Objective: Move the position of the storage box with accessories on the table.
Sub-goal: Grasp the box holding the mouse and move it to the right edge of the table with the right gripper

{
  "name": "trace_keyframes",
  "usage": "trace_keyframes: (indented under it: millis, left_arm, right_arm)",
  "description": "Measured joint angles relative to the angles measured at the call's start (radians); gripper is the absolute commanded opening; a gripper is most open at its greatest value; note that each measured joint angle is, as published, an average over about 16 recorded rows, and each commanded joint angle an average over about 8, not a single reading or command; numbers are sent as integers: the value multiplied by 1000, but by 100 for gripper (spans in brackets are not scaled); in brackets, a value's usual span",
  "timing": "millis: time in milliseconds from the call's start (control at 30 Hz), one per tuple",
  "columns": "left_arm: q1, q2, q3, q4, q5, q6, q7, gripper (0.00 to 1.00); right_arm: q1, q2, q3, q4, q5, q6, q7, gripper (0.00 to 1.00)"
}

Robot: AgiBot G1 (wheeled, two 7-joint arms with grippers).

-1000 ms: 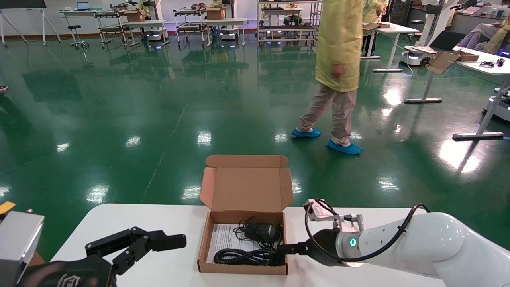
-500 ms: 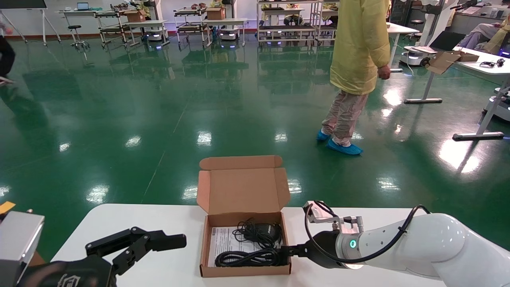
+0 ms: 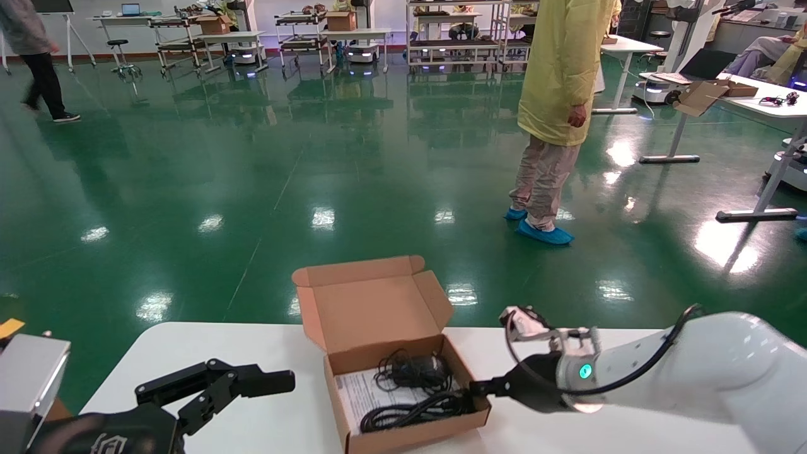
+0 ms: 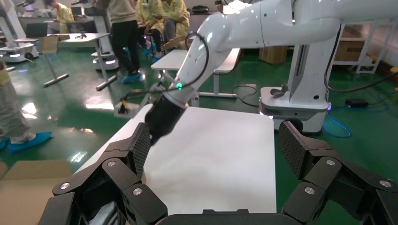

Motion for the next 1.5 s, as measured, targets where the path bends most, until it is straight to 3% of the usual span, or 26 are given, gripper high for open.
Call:
trace_keyframes:
  millis: [500, 733, 1067, 1500]
  left_arm:
    - [0, 0, 0, 0, 0, 0, 0, 100]
    - [0, 0, 0, 0, 0, 0, 0, 100]
    - [0, 0, 0, 0, 0, 0, 0, 100]
    - [0, 0, 0, 0, 0, 0, 0, 100]
  right_arm:
    - [196, 171, 28, -26, 37, -229, -147, 0]
    - [292, 265, 21, -49, 18, -285, -201, 0]
    - [363, 369, 8, -114, -13, -263, -272, 0]
    - [335, 431, 6, -182, -20, -153, -340, 0]
